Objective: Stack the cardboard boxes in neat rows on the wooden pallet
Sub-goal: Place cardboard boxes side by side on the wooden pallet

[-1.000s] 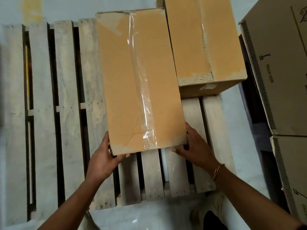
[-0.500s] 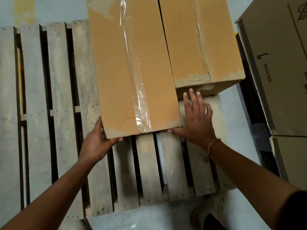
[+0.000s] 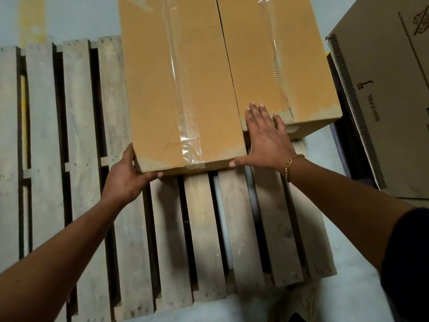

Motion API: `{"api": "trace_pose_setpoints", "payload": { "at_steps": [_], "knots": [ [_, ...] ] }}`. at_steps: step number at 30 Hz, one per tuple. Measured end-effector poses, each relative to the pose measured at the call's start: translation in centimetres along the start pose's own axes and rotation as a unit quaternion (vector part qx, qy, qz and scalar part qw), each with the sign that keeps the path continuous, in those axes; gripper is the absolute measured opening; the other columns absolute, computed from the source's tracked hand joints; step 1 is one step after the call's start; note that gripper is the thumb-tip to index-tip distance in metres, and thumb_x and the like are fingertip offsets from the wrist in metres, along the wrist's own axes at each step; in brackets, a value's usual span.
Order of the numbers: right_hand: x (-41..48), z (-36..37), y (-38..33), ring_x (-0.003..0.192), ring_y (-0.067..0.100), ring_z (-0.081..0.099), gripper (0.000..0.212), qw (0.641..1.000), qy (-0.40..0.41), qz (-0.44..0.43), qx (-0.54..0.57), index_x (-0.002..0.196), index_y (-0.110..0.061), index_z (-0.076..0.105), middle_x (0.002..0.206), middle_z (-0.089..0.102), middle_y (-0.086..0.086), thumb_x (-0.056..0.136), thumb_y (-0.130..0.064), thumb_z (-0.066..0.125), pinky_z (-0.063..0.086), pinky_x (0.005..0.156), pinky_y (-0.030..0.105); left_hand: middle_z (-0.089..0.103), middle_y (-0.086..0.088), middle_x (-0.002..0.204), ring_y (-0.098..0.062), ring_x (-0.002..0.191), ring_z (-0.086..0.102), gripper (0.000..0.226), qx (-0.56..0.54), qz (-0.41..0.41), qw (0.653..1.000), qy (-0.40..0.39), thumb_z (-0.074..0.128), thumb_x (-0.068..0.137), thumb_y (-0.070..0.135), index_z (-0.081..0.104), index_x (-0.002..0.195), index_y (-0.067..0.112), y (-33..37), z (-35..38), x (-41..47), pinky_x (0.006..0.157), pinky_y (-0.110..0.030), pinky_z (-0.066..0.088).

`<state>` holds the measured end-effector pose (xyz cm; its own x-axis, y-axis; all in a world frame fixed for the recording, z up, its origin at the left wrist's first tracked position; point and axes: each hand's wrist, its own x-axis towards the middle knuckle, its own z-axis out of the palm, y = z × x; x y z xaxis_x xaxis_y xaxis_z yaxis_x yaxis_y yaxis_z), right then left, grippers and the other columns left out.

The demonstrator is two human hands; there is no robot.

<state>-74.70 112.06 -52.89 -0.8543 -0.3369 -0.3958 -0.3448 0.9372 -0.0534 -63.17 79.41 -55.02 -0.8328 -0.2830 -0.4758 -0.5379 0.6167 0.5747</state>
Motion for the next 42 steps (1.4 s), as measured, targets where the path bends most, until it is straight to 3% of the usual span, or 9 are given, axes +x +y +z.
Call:
{"api": "trace_pose_setpoints", "payload": {
  "at_steps": [5, 11, 22, 30, 42],
  "knots": [
    [1.3, -0.6, 0.1, 0.157, 0.02, -0.011, 0.14, 1.0, -0.002, -0.009, 0.008, 0.162, -0.013, -0.003, 0.17, -0.014, 0.003, 0.064, -0.092, 0.059, 0.001, 0.126, 0.05, 0.057, -0.008, 0.146, -0.036, 0.128, 0.056, 0.094, 0.002, 0.006, 1.0, 0.009, 0.087, 0.081, 0.033, 0.03, 0.157, 0.029, 0.9, -0.5, 1.3, 0.093, -0.041, 0.046],
    [1.6, -0.9, 0.1, 0.157, 0.02, 0.005, 0.126, 0.999, 0.038, -0.004, 0.027, 0.161, -0.015, 0.014, 0.171, 0.003, 0.002, 0.068, -0.082, 0.068, 0.016, 0.125, 0.048, 0.056, -0.009, 0.147, -0.037, 0.127, 0.056, 0.093, 0.012, 0.01, 1.0, 0.016, 0.086, 0.081, 0.034, 0.031, 0.157, 0.027, 1.5, -0.9, 2.1, 0.093, -0.042, 0.046],
    [2.9, -1.1, 0.3, 0.143, 0.019, 0.034, 0.093, 0.994, 0.1, 0.0, 0.047, 0.141, -0.021, 0.046, 0.156, 0.037, -0.002, 0.07, -0.074, 0.074, 0.037, 0.107, 0.047, 0.063, -0.007, 0.139, -0.035, 0.12, 0.062, 0.083, 0.023, 0.007, 0.999, 0.042, 0.086, 0.08, 0.04, 0.042, 0.15, 0.028, 2.5, -1.4, 3.6, 0.094, -0.045, 0.052],
    [3.5, -1.1, 0.5, 0.127, 0.02, 0.046, 0.08, 0.992, 0.118, -0.003, 0.04, 0.129, -0.021, 0.053, 0.137, 0.049, -0.003, 0.072, -0.073, 0.073, 0.043, 0.093, 0.046, 0.064, -0.007, 0.136, -0.035, 0.119, 0.062, 0.077, 0.028, 0.004, 0.999, 0.04, 0.086, 0.08, 0.041, 0.047, 0.144, 0.025, 3.0, -1.7, 4.6, 0.098, -0.049, 0.054],
    [3.6, -1.7, 0.1, 0.124, 0.021, 0.047, 0.075, 0.993, 0.111, 0.005, 0.037, 0.126, -0.021, 0.053, 0.133, 0.05, -0.003, 0.074, -0.071, 0.073, 0.046, 0.089, 0.047, 0.063, -0.007, 0.139, -0.034, 0.123, 0.061, 0.078, 0.026, 0.006, 0.999, 0.037, 0.085, 0.082, 0.041, 0.044, 0.147, 0.027, 3.0, -1.7, 5.2, 0.099, -0.047, 0.053]
  ]
}}
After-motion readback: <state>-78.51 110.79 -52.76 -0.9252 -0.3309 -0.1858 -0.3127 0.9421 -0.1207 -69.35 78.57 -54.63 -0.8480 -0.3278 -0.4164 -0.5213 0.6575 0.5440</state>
